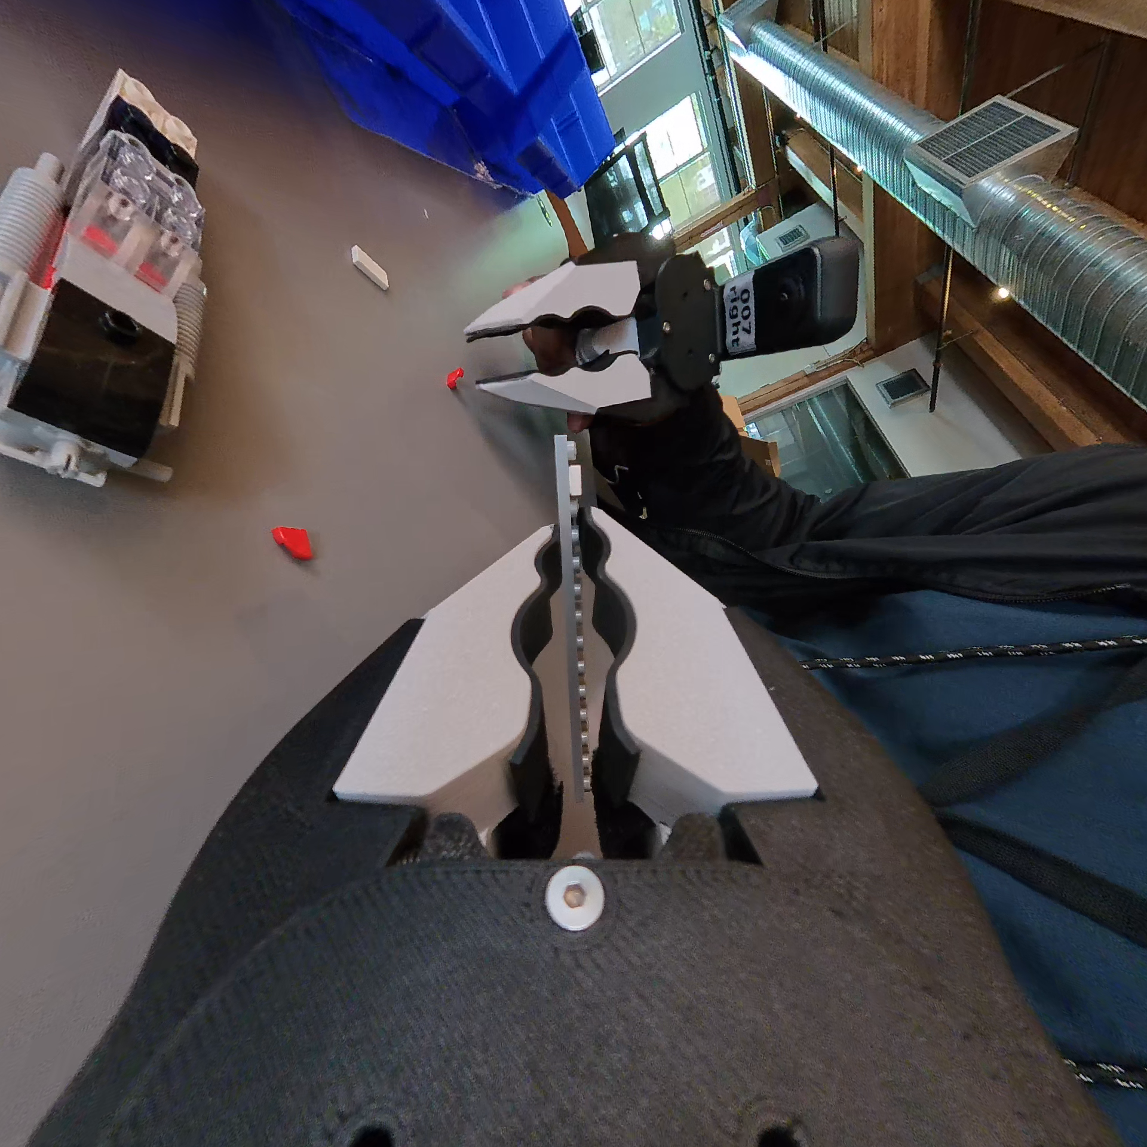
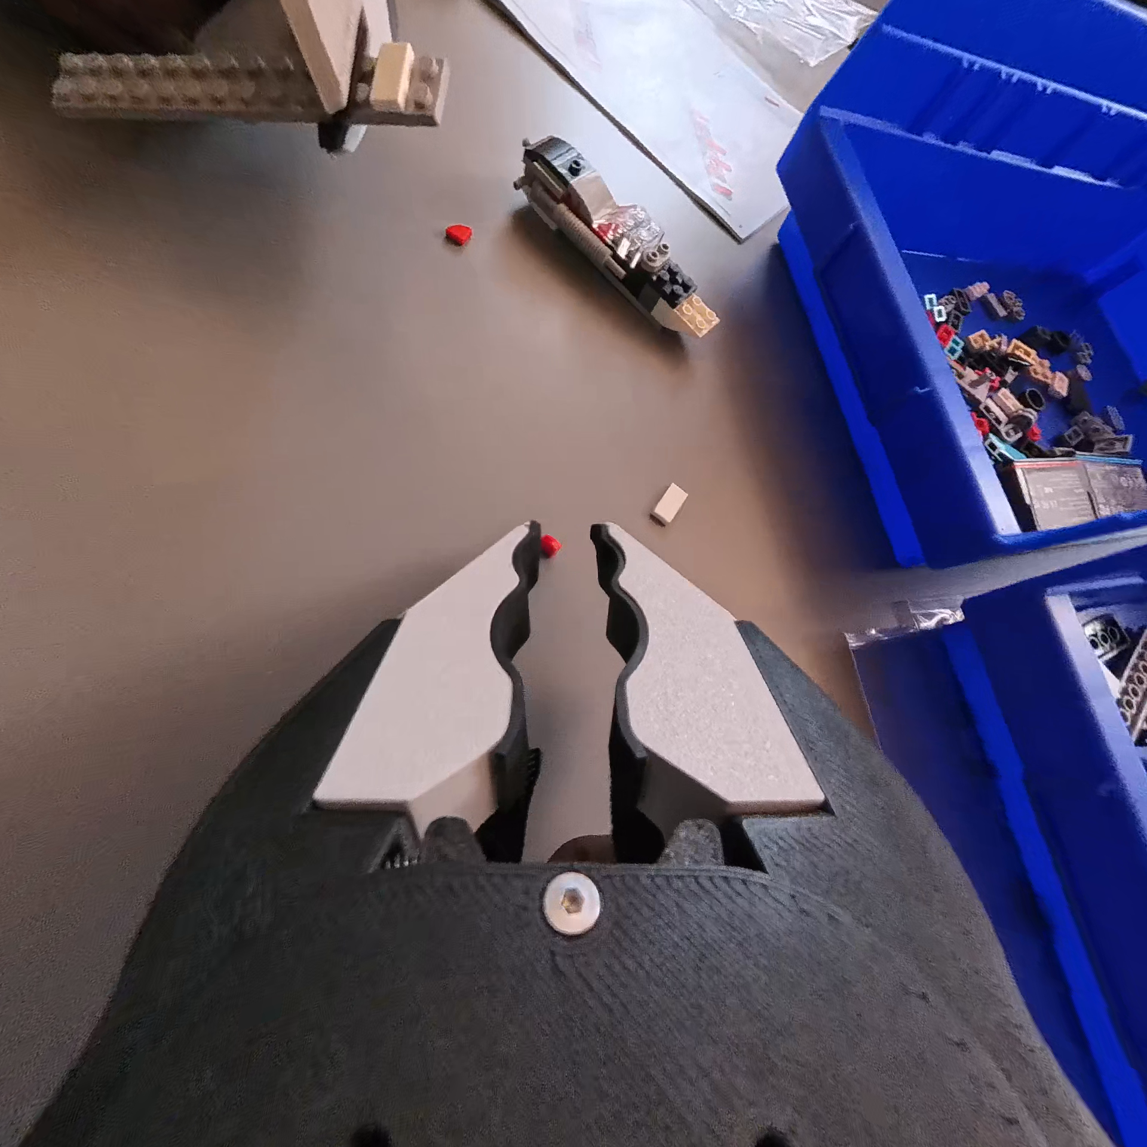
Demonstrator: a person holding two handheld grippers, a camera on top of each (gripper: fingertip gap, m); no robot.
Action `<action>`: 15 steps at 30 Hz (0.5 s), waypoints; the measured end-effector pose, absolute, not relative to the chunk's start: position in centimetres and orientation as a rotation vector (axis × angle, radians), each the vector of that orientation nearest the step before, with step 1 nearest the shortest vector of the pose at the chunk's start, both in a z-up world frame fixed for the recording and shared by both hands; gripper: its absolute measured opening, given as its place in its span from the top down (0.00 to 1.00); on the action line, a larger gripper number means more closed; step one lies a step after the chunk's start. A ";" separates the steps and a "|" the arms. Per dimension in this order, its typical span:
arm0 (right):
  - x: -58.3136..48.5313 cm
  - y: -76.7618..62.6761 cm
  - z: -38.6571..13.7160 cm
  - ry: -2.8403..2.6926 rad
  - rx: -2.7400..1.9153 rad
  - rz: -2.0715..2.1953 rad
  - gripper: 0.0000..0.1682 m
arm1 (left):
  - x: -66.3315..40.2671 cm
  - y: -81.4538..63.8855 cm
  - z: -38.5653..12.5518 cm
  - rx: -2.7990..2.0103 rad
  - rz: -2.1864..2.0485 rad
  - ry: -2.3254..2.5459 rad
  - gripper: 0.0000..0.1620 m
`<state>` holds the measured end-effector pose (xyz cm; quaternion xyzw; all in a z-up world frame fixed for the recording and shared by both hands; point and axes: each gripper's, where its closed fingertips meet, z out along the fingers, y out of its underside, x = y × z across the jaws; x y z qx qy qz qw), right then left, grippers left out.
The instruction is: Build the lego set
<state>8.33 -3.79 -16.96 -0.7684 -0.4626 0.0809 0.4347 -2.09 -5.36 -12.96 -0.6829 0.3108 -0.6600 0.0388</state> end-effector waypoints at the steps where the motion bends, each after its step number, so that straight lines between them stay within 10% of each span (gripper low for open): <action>1: 8.3 -3.8 -17.2 -1.171 -1.919 0.206 0.88 | -2.1 -5.4 -13.0 -2.094 -2.023 0.953 0.96; 15: 7.3 -4.2 -18.1 -1.277 -1.929 0.132 0.98 | -2.1 -5.3 -12.9 -2.093 -2.025 0.951 0.96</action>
